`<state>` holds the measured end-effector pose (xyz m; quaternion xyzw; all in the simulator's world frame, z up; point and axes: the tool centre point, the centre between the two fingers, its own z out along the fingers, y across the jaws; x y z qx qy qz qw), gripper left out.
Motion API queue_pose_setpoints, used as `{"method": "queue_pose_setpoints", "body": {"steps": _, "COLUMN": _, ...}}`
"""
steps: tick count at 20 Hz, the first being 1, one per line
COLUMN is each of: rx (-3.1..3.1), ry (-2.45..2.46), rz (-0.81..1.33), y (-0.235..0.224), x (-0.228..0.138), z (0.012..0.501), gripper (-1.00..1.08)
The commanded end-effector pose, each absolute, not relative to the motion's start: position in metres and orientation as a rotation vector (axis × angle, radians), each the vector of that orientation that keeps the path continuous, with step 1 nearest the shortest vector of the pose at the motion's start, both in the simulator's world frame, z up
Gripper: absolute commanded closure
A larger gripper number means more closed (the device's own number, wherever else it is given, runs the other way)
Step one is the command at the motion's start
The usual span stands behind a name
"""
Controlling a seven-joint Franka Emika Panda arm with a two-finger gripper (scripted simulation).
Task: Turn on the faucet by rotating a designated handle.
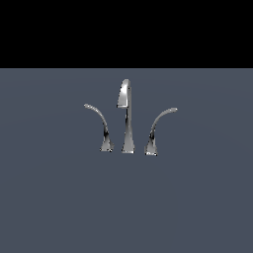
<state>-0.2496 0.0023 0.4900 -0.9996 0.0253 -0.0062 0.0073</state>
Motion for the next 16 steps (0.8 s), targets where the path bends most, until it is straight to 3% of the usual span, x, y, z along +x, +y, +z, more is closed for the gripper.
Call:
{"method": "queue_pose_setpoints", "body": {"steps": 1, "rx": -3.126, "ry": 0.079, "rz": -0.019, "y": 0.002, "x": -0.25, "z": 0.49, "gripper": 1.08}}
{"method": "queue_pose_setpoints", "body": {"steps": 16, "rx": -3.116, "ry": 0.266, "rz": -0.018, "y": 0.025, "x": -0.24, "z": 0.467, "gripper": 1.08}}
